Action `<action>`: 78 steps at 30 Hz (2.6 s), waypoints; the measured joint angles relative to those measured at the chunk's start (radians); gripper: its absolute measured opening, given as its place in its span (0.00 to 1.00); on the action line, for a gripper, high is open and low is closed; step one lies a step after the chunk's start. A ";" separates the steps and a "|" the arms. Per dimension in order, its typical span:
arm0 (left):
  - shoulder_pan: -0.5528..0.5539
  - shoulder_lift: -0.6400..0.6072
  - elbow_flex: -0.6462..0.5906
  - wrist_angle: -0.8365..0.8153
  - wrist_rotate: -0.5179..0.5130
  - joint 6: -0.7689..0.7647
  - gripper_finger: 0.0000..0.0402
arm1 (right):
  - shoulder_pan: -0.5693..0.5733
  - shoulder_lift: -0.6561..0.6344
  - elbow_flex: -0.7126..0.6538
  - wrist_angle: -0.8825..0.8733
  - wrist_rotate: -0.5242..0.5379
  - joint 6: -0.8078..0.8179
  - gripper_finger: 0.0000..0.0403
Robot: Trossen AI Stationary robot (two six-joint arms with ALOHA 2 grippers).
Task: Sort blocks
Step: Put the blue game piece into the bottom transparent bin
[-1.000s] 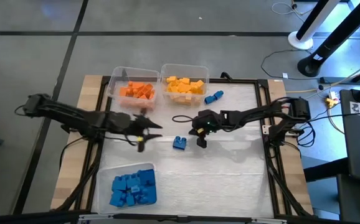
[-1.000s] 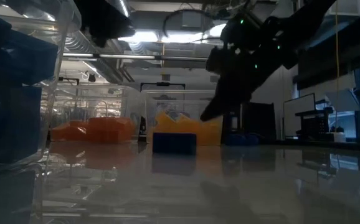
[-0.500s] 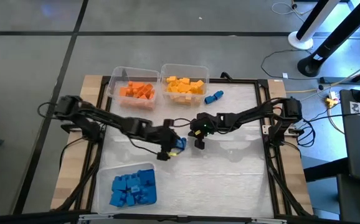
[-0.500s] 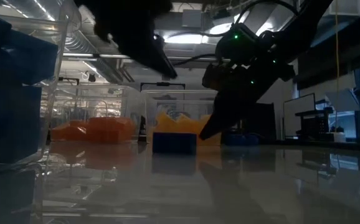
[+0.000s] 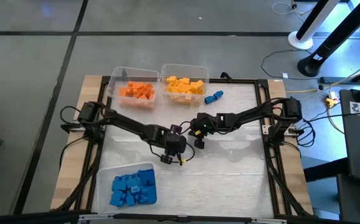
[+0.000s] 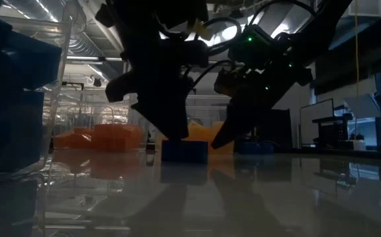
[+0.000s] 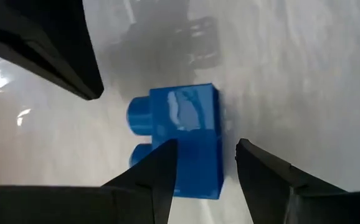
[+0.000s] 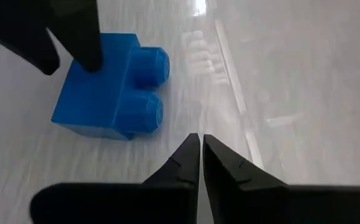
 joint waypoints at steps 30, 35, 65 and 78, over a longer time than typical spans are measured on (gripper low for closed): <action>-0.018 0.074 -0.006 0.058 -0.275 0.191 0.37 | 0.084 0.029 0.000 0.016 0.055 0.056 0.05; -0.016 0.074 -0.006 0.063 -0.276 0.206 0.30 | 0.084 0.059 0.000 0.026 0.051 0.075 0.05; -0.115 -0.150 0.002 0.076 -0.250 -0.008 0.01 | 0.085 -0.238 0.000 -0.178 0.206 -0.108 0.05; -0.325 -0.514 0.000 -0.078 -0.230 -0.344 0.01 | 0.084 -0.284 0.000 -0.259 0.273 -0.113 0.05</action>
